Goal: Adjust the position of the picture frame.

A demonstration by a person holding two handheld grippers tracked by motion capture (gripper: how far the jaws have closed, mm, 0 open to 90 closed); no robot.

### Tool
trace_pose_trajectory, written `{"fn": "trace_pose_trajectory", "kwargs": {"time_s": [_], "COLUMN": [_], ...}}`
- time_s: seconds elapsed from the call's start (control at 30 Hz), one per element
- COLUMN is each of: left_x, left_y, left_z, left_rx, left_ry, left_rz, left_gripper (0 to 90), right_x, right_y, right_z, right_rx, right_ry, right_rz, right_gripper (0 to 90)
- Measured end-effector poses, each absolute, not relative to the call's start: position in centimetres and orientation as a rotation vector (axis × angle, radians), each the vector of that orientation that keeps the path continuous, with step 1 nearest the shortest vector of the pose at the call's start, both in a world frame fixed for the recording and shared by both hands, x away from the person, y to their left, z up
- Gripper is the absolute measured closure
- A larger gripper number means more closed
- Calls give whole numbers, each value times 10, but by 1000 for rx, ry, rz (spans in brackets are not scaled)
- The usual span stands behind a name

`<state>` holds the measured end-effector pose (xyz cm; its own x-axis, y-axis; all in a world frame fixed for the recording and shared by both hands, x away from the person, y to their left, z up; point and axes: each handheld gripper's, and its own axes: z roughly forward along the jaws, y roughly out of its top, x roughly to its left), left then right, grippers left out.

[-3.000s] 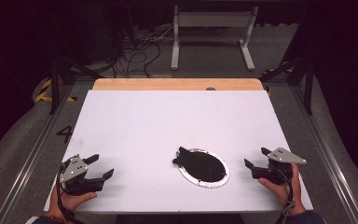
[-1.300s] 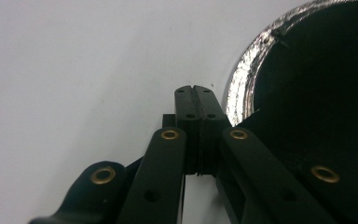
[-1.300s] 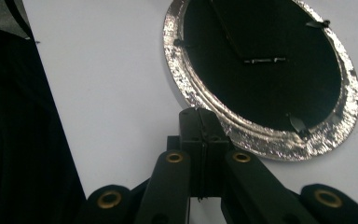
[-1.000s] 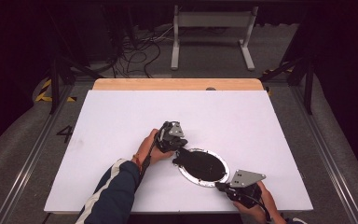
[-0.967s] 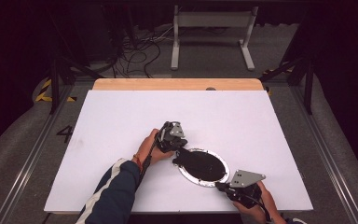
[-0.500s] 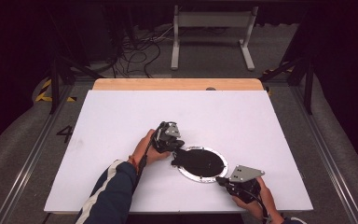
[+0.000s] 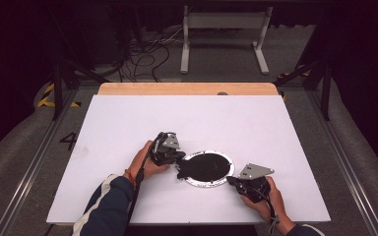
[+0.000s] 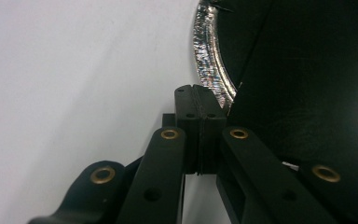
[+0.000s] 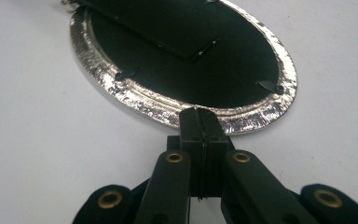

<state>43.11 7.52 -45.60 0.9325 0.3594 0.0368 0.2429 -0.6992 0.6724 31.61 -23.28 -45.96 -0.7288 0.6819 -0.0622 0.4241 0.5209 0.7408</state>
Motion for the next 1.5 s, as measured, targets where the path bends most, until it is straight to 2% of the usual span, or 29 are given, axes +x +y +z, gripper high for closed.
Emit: {"fn": "trace_pose_trajectory", "kwargs": {"time_s": [0.53,0.7,0.83,1.3,1.5], "left_x": [410,404,400,396,390], "left_y": [109,108,108,110,106], "left_z": [-459,-457,-458,-461,-461], "left_rx": [2347,2383,2373,2332,2346], "left_ry": [482,456,444,440,418], "left_rz": [199,237,199,144,176], "left_gripper": [900,899,899,900,900], "right_x": [344,337,331,337,344], "right_y": [-215,-214,-213,-210,-209], "right_z": [-459,-459,-460,-461,-460], "right_rx": [926,934,950,991,1006], "right_ry": [2369,2393,2413,2402,2405], "right_rz": [974,995,1051,1066,1071], "right_gripper": [900,900,900,900,900]}}
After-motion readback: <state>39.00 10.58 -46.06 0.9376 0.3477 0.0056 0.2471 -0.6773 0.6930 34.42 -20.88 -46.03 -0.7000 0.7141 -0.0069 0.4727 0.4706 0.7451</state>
